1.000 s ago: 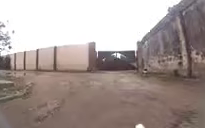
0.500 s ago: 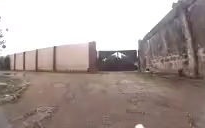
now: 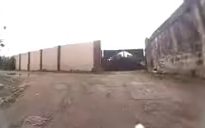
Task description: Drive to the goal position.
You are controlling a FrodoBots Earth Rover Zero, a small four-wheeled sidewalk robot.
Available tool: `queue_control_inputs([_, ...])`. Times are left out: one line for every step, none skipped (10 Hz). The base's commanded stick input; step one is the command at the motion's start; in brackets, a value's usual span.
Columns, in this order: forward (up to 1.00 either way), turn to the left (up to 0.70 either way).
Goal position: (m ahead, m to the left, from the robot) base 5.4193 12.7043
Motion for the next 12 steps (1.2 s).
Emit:
queue_control_inputs([0.70, 0.00])
queue_control_inputs([0.70, 0.35])
queue_control_inputs([0.70, 0.35])
queue_control_inputs([0.70, 0.35])
queue_control_inputs([0.70, 0.35])
queue_control_inputs([0.70, 0.35])
queue_control_inputs([0.70, 0.18])
queue_control_inputs([0.70, 0.00])
queue_control_inputs([0.70, 0.00])
queue_control_inputs([0.70, 0.00])
queue_control_inputs([0.70, 0.00])
queue_control_inputs([0.70, 0.00])
